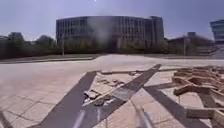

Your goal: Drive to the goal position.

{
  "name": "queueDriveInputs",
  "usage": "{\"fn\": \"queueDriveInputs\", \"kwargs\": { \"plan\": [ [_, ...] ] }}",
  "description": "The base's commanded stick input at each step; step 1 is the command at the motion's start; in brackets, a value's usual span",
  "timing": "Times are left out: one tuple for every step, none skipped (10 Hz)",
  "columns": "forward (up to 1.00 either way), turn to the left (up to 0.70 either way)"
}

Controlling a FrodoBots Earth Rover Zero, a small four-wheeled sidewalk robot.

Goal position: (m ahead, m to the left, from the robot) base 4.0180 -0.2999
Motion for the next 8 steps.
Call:
{"fn": "queueDriveInputs", "kwargs": {
  "plan": [
    [0.7, 0.0],
    [0.7, 0.0],
    [0.7, 0.0],
    [0.7, 0.0],
    [0.7, 0.0],
    [0.7, 0.0],
    [0.7, 0.0],
    [0.7, 0.0]
  ]
}}
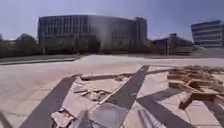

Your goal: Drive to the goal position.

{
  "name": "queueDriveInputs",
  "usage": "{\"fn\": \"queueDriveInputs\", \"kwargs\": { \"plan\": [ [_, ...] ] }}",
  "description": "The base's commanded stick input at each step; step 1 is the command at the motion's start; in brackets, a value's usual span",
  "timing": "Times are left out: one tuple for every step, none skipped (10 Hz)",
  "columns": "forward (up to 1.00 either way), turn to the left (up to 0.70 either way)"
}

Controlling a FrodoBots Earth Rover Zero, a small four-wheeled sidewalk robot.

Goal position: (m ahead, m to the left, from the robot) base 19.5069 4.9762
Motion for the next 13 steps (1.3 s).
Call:
{"fn": "queueDriveInputs", "kwargs": {
  "plan": [
    [0.7, 0.0],
    [0.7, 0.0],
    [0.7, 0.0],
    [0.7, 0.0],
    [0.7, 0.0],
    [0.7, 0.0],
    [0.7, 0.0],
    [0.7, 0.0],
    [0.7, 0.0],
    [0.7, 0.0],
    [0.7, 0.0],
    [0.7, 0.0],
    [0.7, 0.0]
  ]
}}
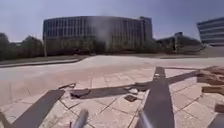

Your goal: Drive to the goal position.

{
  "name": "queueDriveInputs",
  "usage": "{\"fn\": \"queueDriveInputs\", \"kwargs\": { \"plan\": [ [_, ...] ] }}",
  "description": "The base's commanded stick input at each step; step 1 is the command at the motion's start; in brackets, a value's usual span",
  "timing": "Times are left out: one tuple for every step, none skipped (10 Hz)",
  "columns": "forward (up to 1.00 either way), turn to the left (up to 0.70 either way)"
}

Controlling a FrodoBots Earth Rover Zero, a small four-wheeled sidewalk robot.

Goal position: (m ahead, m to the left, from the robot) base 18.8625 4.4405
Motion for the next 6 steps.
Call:
{"fn": "queueDriveInputs", "kwargs": {
  "plan": [
    [0.7, 0.0],
    [0.7, 0.0],
    [0.7, 0.0],
    [0.7, 0.0],
    [0.7, 0.0],
    [0.7, 0.0]
  ]
}}
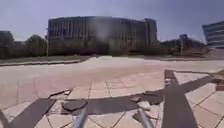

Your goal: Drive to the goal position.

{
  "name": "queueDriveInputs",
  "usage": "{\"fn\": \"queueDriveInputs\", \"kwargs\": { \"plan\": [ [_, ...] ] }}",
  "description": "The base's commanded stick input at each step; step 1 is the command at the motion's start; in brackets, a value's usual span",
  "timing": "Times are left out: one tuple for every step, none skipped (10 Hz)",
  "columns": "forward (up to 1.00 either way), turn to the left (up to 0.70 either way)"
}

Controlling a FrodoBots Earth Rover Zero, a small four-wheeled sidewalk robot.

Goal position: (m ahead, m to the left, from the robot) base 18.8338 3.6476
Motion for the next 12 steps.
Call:
{"fn": "queueDriveInputs", "kwargs": {
  "plan": [
    [0.7, 0.0],
    [0.7, 0.0],
    [0.7, 0.0],
    [0.7, 0.0],
    [0.7, 0.02],
    [0.7, 0.07],
    [0.7, 0.15],
    [0.7, 0.24],
    [0.7, 0.35],
    [0.7, 0.34],
    [0.7, 0.29],
    [0.7, 0.2]
  ]
}}
